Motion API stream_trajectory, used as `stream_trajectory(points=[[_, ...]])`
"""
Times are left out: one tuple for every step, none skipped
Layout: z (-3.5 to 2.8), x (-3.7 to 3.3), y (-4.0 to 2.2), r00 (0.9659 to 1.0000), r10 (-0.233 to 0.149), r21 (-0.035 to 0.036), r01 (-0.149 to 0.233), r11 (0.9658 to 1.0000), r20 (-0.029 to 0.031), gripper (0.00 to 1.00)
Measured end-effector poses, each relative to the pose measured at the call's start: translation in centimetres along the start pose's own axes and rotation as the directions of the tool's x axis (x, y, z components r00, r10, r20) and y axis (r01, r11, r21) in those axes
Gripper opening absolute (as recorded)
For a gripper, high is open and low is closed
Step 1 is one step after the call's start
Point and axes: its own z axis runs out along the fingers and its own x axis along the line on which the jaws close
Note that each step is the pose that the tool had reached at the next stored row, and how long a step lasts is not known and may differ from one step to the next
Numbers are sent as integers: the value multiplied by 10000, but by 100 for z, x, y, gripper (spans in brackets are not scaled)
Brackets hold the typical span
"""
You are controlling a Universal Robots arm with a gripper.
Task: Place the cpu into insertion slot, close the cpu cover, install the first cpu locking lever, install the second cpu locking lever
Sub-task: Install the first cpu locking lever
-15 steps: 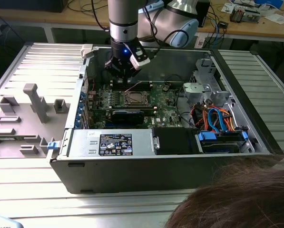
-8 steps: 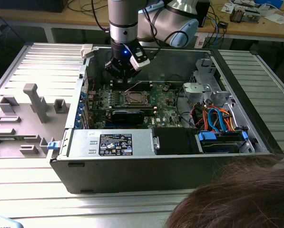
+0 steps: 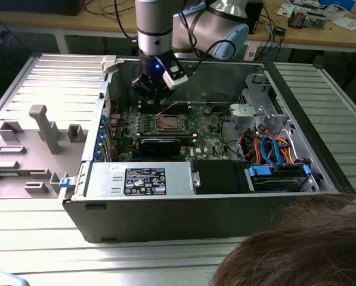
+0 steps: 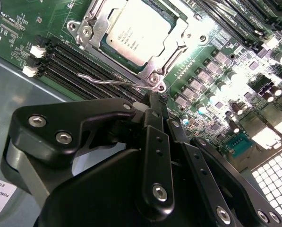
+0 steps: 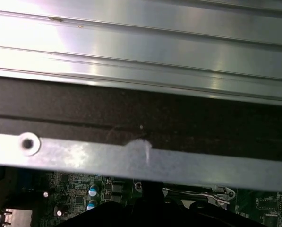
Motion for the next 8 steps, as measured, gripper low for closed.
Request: stream_trajectory(points=[[4,0,0,10000,0,0,0,10000,0,11],[7,0,0,10000,0,0,0,10000,-1,11],[11,0,0,10000,0,0,0,10000,-1,11],[14,0,0,10000,0,0,0,10000,0,11],[17,1,0,10000,0,0,0,10000,0,11],[21,1,0,10000,0,0,0,10000,0,11],[26,1,0,10000,0,0,0,10000,0,11],[29,1,0,10000,0,0,0,10000,-1,11]])
